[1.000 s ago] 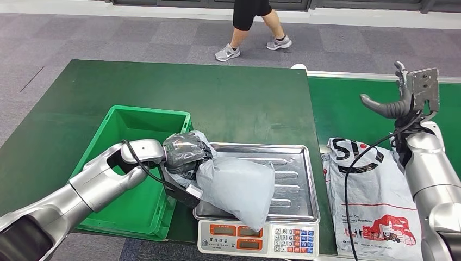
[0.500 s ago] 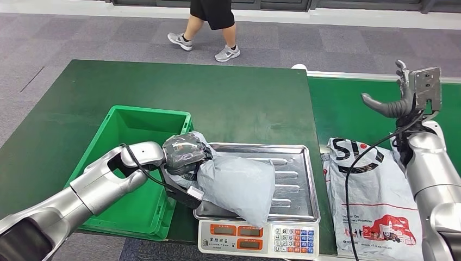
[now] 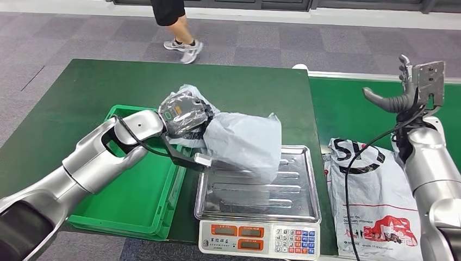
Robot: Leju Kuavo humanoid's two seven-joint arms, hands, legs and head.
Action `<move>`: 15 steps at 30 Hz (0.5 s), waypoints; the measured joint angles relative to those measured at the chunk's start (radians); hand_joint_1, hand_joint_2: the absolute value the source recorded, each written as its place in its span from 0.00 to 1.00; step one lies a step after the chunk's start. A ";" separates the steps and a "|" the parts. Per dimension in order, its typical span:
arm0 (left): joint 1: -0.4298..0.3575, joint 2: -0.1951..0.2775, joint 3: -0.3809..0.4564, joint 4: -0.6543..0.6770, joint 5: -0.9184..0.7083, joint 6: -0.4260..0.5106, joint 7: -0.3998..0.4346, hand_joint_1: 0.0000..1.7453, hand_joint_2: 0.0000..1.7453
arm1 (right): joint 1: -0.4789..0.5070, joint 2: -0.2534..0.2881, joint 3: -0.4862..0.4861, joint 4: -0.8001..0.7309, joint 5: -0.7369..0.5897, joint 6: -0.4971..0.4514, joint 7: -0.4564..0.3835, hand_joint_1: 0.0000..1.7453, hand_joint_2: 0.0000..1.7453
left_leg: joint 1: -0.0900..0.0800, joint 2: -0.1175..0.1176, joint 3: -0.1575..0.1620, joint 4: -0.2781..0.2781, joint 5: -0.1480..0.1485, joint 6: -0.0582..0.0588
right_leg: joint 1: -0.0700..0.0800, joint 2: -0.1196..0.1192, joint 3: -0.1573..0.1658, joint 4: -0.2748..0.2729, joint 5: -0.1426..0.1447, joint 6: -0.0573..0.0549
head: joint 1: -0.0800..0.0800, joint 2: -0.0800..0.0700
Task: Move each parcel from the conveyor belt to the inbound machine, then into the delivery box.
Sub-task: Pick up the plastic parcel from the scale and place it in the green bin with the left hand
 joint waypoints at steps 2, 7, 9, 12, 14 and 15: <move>-0.017 -0.002 0.016 -0.019 -0.018 -0.001 0.012 1.00 1.00 | 0.004 -0.001 -0.008 0.000 -0.001 -0.001 0.001 0.00 1.00 | 0.000 0.000 0.000 0.000 0.000 0.000 | 0.000 0.000 0.000 0.000 0.000 0.000 | 0.000 0.000; -0.039 0.006 0.050 -0.058 -0.046 -0.001 0.030 1.00 1.00 | 0.020 -0.004 -0.018 -0.002 -0.001 0.001 0.001 0.00 1.00 | 0.000 0.001 0.000 0.000 0.000 0.000 | 0.000 0.001 -0.001 0.000 0.000 0.000 | 0.000 0.000; -0.042 0.014 0.060 -0.072 -0.058 -0.001 0.040 1.00 1.00 | 0.023 -0.007 -0.019 -0.005 -0.001 0.003 0.002 0.00 1.00 | 0.000 0.001 0.000 0.000 0.000 0.000 | 0.000 0.001 -0.001 0.000 0.000 0.000 | 0.000 0.000; -0.042 0.027 0.077 -0.087 -0.076 -0.002 0.056 1.00 1.00 | 0.029 -0.013 -0.021 -0.010 -0.001 0.003 0.004 0.00 1.00 | 0.000 0.001 0.000 -0.001 0.000 0.000 | 0.000 0.001 -0.001 0.000 0.000 0.000 | 0.000 0.000; -0.042 0.037 0.086 -0.090 -0.083 -0.003 0.062 1.00 1.00 | 0.033 -0.016 -0.022 -0.011 -0.001 0.002 0.004 0.00 1.00 | 0.000 0.001 0.000 -0.001 0.000 0.000 | 0.000 0.001 -0.001 0.000 0.000 0.000 | 0.000 0.000; -0.042 0.042 0.090 -0.090 -0.086 -0.004 0.063 1.00 1.00 | 0.035 -0.018 -0.023 -0.012 -0.001 0.002 0.004 0.00 1.00 | 0.000 0.001 0.000 -0.001 0.000 0.000 | 0.000 0.001 -0.001 0.000 0.000 0.000 | 0.000 0.000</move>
